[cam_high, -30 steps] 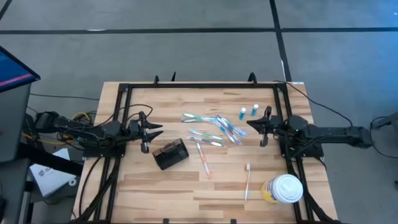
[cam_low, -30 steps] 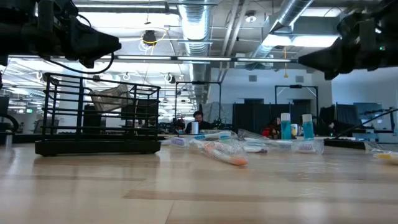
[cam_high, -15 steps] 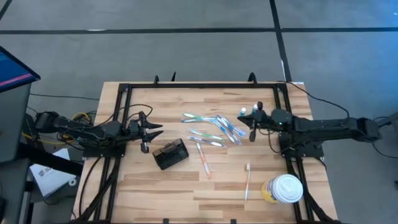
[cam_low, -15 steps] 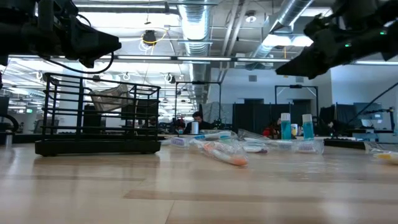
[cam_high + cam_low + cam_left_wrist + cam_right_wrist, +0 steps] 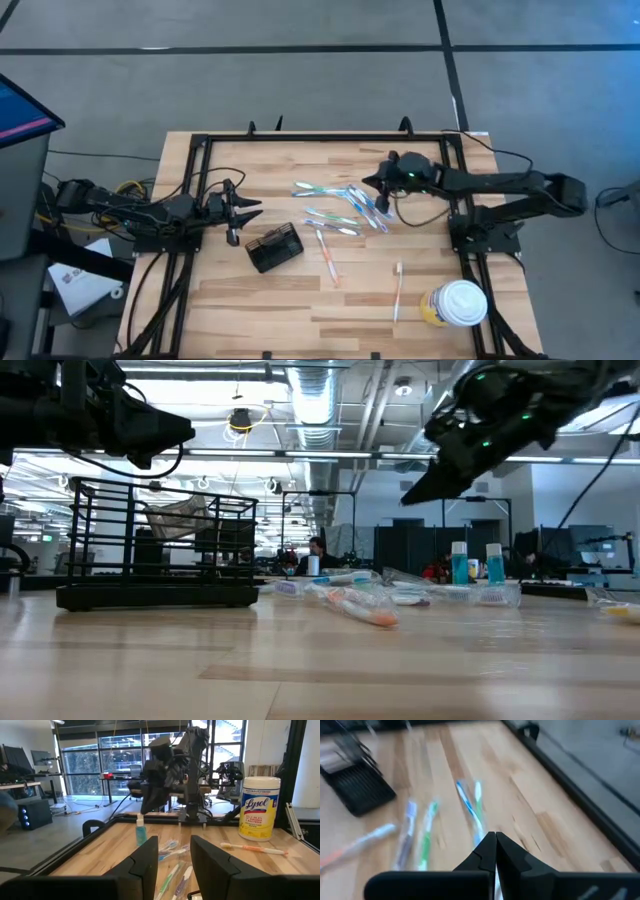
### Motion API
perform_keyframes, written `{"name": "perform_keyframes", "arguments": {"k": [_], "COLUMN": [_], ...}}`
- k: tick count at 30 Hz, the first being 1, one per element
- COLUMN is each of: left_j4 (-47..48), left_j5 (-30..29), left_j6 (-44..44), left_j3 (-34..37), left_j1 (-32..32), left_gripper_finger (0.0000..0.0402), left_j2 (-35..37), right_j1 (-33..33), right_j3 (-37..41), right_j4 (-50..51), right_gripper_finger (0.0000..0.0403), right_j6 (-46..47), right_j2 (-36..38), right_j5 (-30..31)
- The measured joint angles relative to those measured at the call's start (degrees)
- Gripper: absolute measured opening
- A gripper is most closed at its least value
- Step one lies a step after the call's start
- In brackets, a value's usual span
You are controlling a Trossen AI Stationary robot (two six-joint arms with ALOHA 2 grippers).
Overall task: Pick & Place toothbrushing station
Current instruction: Put the top blue toothbrush into the top left section of the mesh organizer
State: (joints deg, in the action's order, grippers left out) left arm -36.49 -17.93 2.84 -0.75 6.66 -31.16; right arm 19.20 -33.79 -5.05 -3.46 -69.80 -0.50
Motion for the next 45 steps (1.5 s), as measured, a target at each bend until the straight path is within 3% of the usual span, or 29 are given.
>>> {"name": "perform_keyframes", "arguments": {"k": [7,18,29,36,45], "left_j4": [0.0,0.0,0.0,0.0,0.0], "left_j5": [0.0,0.0,0.0,0.0,-0.1], "left_j6": [-0.1,-0.1,-0.1,-0.1,-0.1], "left_j3": [0.0,0.0,0.0,0.0,0.0], "left_j1": [0.0,0.0,0.0,0.0,0.0], "left_gripper_finger": [0.0108,0.0108,0.0108,0.0108,0.0108], "left_j2": [0.0,0.0,0.0,0.0,0.0], "right_j1": [1.6,1.1,1.1,1.2,1.1], "right_j3": [-7.2,-17.2,-23.9,-24.7,-24.7], "right_j4": [2.4,13.9,18.8,21.6,21.1], "right_gripper_finger": [0.0009,0.0113,0.0179,0.0196,0.0186], "right_j6": [-3.3,-6.2,-7.7,-10.6,-12.1], "right_j2": [-10.7,-21.4,-28.9,-29.6,-31.0], "right_j5": [-6.3,-7.1,-6.9,-4.4,-2.5]}}
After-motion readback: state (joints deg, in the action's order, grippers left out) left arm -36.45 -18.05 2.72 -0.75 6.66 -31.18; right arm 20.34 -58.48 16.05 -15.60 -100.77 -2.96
